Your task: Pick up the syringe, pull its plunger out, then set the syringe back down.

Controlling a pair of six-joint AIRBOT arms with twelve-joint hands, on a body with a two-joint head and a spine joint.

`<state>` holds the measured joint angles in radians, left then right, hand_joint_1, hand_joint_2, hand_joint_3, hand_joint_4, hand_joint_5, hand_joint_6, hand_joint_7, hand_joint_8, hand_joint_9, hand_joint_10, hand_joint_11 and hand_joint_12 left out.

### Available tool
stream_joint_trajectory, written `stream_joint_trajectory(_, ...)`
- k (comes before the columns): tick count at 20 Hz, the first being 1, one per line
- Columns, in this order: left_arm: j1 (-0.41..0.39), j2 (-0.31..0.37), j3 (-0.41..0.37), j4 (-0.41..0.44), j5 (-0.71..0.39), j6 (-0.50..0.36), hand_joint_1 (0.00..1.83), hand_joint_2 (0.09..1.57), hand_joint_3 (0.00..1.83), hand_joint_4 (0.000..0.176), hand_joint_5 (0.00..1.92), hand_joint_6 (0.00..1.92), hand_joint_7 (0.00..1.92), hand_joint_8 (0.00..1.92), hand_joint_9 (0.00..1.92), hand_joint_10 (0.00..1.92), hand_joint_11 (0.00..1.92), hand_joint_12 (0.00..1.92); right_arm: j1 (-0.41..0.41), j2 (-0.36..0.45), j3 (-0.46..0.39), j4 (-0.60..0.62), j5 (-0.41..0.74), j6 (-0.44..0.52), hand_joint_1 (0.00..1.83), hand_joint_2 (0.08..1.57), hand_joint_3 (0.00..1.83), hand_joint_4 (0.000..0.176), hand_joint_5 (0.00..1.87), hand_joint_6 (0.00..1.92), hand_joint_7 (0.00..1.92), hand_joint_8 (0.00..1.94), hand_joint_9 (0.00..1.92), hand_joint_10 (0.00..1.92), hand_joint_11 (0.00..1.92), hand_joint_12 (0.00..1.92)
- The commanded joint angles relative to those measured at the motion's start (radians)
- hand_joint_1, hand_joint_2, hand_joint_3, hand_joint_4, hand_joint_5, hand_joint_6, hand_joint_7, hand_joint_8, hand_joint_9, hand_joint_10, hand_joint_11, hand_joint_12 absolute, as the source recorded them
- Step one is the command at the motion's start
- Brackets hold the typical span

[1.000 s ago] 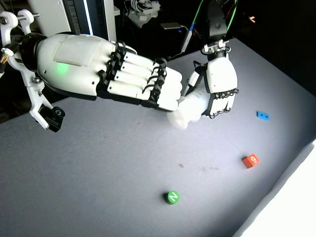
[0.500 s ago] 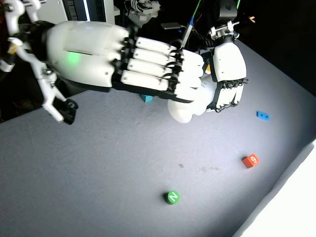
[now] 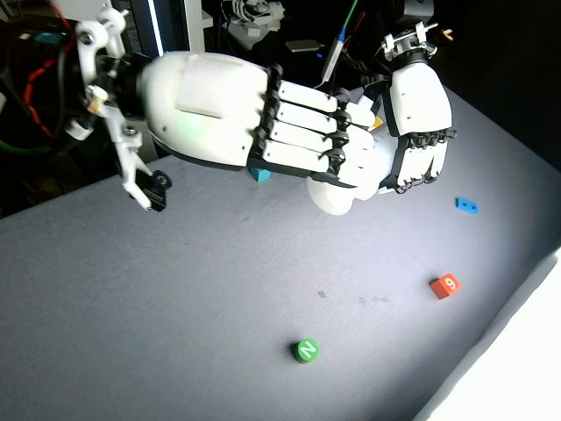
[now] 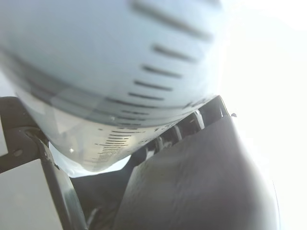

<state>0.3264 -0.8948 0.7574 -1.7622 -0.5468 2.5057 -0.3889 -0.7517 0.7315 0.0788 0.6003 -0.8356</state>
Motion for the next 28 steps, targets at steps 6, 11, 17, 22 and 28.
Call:
stream_joint_trajectory(6,-0.022,0.005,-0.006,0.033,-0.001,0.017,1.37,1.12,0.00,0.000,0.87,1.12,1.04,0.87,0.85,1.32,0.54,1.56,0.015,-0.065,0.047,0.042,0.099,0.003,0.74,1.06,0.01,0.000,0.00,0.00,0.04,0.00,0.04,0.00,0.00,0.17)
stream_joint_trajectory(11,-0.022,0.005,-0.001,0.022,-0.001,0.027,1.25,1.12,0.00,0.000,0.90,1.12,1.03,0.95,0.83,1.20,0.51,1.57,0.004,-0.153,0.088,0.062,0.107,-0.002,0.74,1.07,0.00,0.000,0.00,0.00,0.01,0.00,0.02,0.00,0.00,0.10)
stream_joint_trajectory(17,-0.022,0.005,0.003,0.022,-0.001,0.027,1.37,1.14,0.00,0.000,0.85,1.15,1.00,0.93,0.82,1.39,0.50,1.59,-0.012,-0.223,0.143,0.110,0.101,-0.016,0.79,1.06,0.00,0.000,0.00,0.00,0.03,0.00,0.03,0.01,0.00,0.12)
stream_joint_trajectory(22,-0.022,0.004,0.004,0.022,-0.003,0.027,1.36,1.14,0.00,0.000,0.85,1.15,1.00,0.94,0.81,1.38,0.48,1.58,-0.023,-0.262,0.190,0.141,0.098,-0.012,0.72,1.06,0.00,0.000,0.05,0.02,0.11,0.02,0.12,0.03,0.00,0.35)
stream_joint_trajectory(28,-0.022,0.004,0.010,0.024,-0.004,0.027,1.34,1.13,0.01,0.000,0.89,1.09,1.02,0.94,0.81,1.32,0.46,1.61,-0.024,-0.292,0.195,0.140,0.131,-0.013,0.73,1.12,0.01,0.000,0.13,0.03,0.24,0.02,0.23,0.07,0.00,0.82)
